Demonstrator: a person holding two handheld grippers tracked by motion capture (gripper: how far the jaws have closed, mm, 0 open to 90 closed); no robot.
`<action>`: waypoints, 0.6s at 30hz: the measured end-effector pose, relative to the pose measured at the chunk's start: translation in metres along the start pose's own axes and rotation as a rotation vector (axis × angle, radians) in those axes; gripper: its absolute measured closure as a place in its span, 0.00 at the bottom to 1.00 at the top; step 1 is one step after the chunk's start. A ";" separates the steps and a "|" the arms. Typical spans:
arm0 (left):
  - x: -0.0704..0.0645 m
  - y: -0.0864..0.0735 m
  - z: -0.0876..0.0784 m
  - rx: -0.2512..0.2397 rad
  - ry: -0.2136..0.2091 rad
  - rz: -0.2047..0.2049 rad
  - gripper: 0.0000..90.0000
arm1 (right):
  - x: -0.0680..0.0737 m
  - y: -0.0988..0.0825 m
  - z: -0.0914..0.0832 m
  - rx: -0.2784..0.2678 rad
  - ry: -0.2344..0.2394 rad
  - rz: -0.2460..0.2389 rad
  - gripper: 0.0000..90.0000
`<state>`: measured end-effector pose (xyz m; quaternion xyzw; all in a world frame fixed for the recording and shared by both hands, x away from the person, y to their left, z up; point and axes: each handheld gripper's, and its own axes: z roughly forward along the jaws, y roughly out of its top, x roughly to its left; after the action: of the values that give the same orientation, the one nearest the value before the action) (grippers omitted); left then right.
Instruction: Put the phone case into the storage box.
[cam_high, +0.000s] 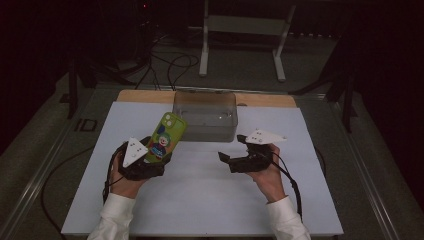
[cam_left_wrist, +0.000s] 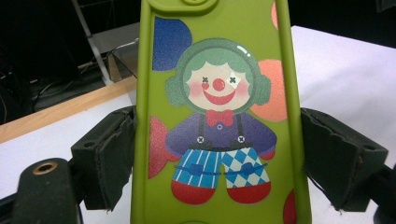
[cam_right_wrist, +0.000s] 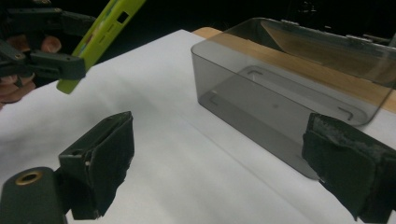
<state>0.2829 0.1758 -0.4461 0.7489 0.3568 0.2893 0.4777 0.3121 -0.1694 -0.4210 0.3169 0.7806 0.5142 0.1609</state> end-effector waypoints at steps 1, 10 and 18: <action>0.000 0.000 0.000 0.000 0.000 0.002 0.18 | 0.001 0.001 0.001 -0.005 0.003 -0.001 0.10; -0.002 0.002 0.000 -0.009 -0.006 0.004 0.18 | 0.012 0.012 0.016 -0.005 0.031 -0.015 0.10; -0.004 0.003 0.000 -0.013 -0.010 0.005 0.18 | 0.023 0.020 0.029 -0.007 0.064 -0.020 0.10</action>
<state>0.2813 0.1717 -0.4434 0.7482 0.3506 0.2891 0.4834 0.3184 -0.1286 -0.4138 0.2917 0.7866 0.5253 0.1420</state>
